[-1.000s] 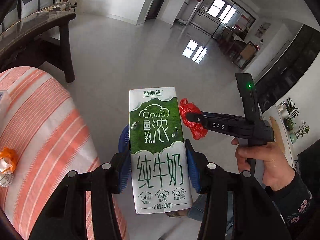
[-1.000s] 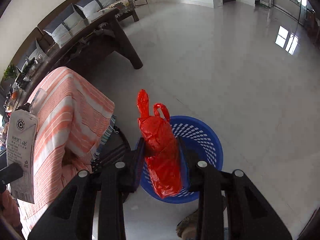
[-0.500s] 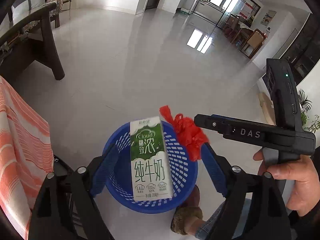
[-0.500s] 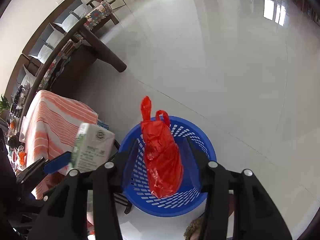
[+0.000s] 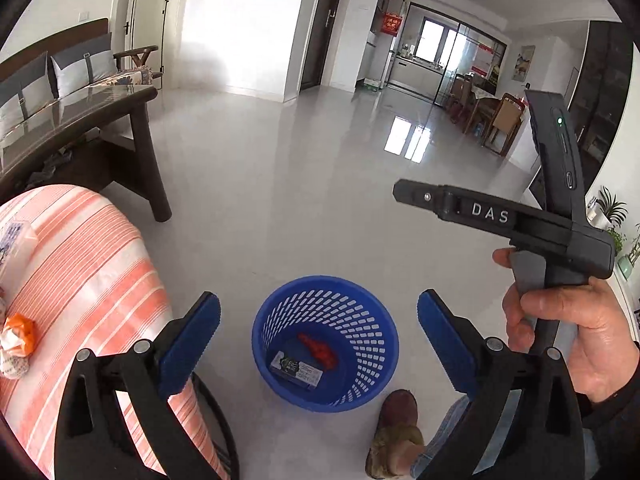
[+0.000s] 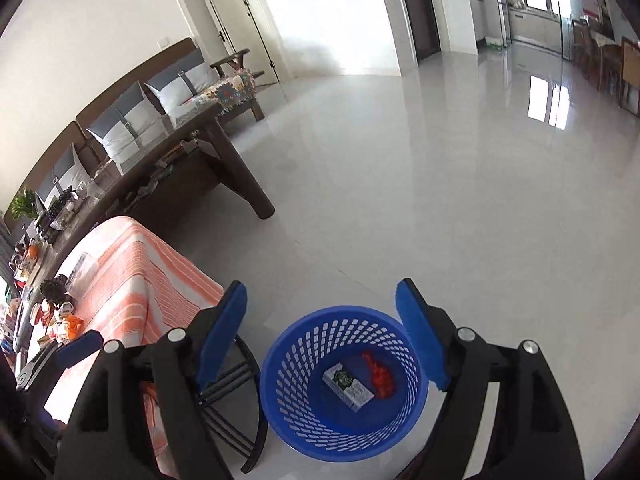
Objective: Collect trash
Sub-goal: 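Return both tools to the table and grasp the white snack wrapper with the left gripper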
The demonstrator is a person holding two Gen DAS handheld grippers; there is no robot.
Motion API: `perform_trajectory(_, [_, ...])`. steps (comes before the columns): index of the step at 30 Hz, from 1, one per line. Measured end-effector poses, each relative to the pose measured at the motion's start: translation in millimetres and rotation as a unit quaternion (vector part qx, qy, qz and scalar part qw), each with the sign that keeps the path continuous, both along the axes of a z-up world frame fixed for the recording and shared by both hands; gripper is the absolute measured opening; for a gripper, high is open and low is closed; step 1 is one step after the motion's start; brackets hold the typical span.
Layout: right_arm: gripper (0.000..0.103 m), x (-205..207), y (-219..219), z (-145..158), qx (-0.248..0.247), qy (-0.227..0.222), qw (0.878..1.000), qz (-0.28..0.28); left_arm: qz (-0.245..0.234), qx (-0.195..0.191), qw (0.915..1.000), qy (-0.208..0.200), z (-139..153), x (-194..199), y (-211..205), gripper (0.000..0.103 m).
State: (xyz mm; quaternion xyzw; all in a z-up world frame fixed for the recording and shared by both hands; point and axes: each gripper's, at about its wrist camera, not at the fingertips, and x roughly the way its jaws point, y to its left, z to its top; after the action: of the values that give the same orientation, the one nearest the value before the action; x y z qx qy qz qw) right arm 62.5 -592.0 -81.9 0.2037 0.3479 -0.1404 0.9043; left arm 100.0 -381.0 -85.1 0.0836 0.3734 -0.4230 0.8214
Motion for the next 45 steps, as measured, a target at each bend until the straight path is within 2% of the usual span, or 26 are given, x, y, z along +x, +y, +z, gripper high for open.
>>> perform_trajectory(3, [0.089, 0, 46, 21, -0.065, -0.044, 0.997, 0.026, 0.019, 0.011, 0.9998, 0.001, 2, -12, 47, 0.098])
perform_trajectory(5, [0.089, -1, 80, 27, -0.094, -0.06, 0.992, 0.053, 0.036, 0.022, 0.9991, 0.001, -1, -14, 84, 0.098])
perform_trajectory(9, [0.09, 4, 153, 20, -0.078, -0.062, 0.988, 0.119, 0.095, 0.061, 0.9936, -0.006, -12, -15, 165, 0.098])
perform_trajectory(12, [0.091, 16, 217, 9, -0.081, -0.035, 0.98, 0.177, 0.136, 0.073, 0.9879, 0.001, -20, -11, 229, 0.098])
perform_trajectory(15, [0.091, 22, 280, -7, -0.09, -0.001, 0.967, 0.239, 0.17, 0.085, 0.9818, 0.005, -25, -5, 284, 0.098])
perform_trajectory(20, [0.091, 39, 352, -23, -0.116, 0.056, 0.944, 0.305, 0.201, 0.104, 0.9739, 0.013, -33, 9, 341, 0.098])
perform_trajectory(26, [0.092, 69, 386, -43, -0.124, 0.095, 0.933, 0.323, 0.159, 0.104, 0.9818, 0.003, -30, 32, 345, 0.098])
perform_trajectory(32, [0.095, 75, 386, -45, -0.112, 0.094, 0.939, 0.31, 0.141, 0.082, 0.9864, -0.018, -15, 63, 338, 0.098])
perform_trajectory(36, [0.095, 74, 385, -45, -0.112, 0.093, 0.941, 0.307, 0.135, 0.067, 0.9884, -0.015, -10, 91, 326, 0.098])
perform_trajectory(42, [0.095, 74, 386, -44, -0.114, 0.093, 0.942, 0.302, 0.12, 0.086, 0.9886, -0.026, -15, 106, 308, 0.097])
perform_trajectory(45, [0.095, 74, 386, -44, -0.114, 0.093, 0.942, 0.302, 0.119, 0.105, 0.9868, -0.033, -19, 109, 302, 0.085])
